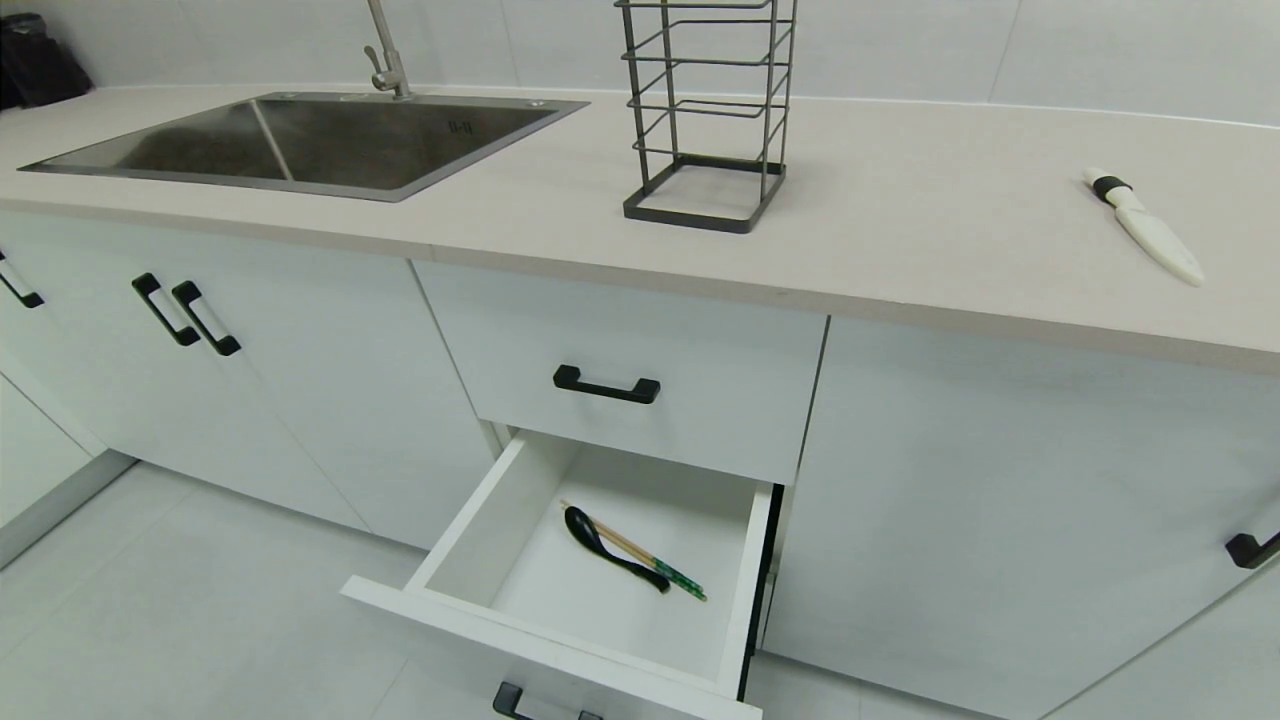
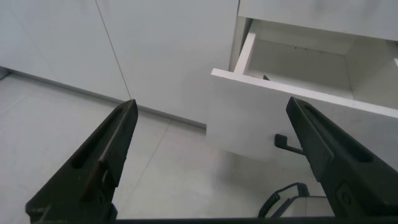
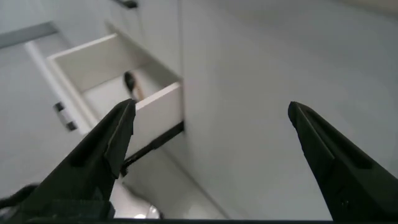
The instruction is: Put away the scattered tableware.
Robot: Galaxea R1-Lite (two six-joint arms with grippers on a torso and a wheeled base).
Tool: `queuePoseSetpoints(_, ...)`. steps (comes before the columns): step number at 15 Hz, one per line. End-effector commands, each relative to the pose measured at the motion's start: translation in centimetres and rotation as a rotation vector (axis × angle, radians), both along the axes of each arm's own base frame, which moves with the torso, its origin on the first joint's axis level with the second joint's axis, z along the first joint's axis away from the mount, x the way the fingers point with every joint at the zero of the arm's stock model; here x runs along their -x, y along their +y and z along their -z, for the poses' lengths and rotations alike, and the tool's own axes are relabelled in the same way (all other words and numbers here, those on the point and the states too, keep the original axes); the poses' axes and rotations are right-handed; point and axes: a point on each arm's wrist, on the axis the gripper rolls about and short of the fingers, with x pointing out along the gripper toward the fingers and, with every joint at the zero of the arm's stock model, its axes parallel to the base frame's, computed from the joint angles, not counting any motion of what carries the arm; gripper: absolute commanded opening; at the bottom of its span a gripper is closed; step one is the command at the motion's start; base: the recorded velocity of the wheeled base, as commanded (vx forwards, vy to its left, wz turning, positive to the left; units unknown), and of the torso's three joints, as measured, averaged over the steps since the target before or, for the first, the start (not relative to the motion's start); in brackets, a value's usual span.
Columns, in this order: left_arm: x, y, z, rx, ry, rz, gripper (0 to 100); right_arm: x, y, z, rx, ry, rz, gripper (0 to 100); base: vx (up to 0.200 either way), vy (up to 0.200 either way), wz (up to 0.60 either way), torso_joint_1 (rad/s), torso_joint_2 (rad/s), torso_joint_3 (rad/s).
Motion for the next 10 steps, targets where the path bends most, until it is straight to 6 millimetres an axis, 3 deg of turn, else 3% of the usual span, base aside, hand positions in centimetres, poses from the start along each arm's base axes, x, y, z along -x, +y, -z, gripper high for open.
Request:
queuePoseSetpoints(1, 0.0, 0.0, 0.0, 0.001, 0.001, -0.001, 100, 4.2, -0.2, 4.3, -0.049, -0.106, 0.146, 100, 0.0, 0.0, 0.0, 0.0, 0.0, 0.0)
queuePoseSetpoints(3, 0.0, 0.0, 0.0, 0.002, 0.0, -0.001, 100, 5.3, -0.3, 6.5, -0.033, -0.058, 0.087, 100, 0.0, 0.0, 0.0, 0.0, 0.0, 0.0)
queuePoseSetpoints(6, 0.0, 0.0, 0.0, -0.004, 0.001, 0.004, 100, 5.1, -0.3, 7.9, -0.012, 0.072, 0.12, 100, 0.0, 0.0, 0.0, 0.0, 0.0, 0.0)
queuePoseSetpoints(7, 0.1, 0.0, -0.7, -0.043, -0.058, 0.015, 100, 5.1, -0.6, 8.1, -0.077, 0.102, 0.233, 100, 0.0, 0.0, 0.0, 0.0, 0.0, 0.0)
queuePoseSetpoints(10, 0.6, -0.3, -4.4, -0.077, -0.162, 0.122, 100, 5.1, -0.7, 8.0, -0.118, 0.105, 0.275, 100, 0.0, 0.0, 0.0, 0.0, 0.0, 0.0)
